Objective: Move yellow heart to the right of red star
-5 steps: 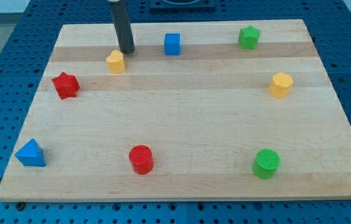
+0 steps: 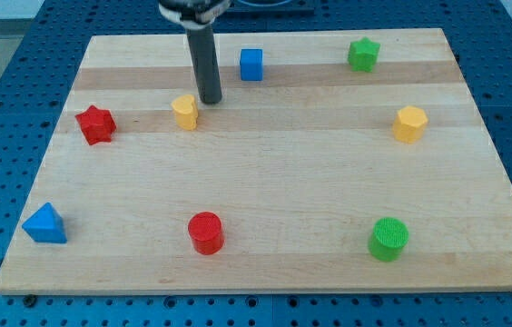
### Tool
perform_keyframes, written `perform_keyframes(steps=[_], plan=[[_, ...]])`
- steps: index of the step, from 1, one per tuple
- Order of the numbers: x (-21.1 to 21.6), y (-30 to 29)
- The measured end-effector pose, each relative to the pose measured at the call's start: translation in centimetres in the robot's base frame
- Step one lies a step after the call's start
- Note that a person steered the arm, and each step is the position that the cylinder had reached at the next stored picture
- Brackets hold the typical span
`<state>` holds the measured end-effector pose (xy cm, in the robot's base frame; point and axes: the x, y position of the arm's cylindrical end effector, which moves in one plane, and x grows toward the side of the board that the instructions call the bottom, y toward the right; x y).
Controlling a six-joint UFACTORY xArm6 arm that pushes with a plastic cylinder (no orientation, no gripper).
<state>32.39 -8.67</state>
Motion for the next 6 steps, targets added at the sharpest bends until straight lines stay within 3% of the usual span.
perform_keyframes(steps=[1,2,3,4,6], plan=[[1.1,-6.5],[4.0,-4.0],[5.4,4.2],[6.9,3.5],[4.8,-13.0]])
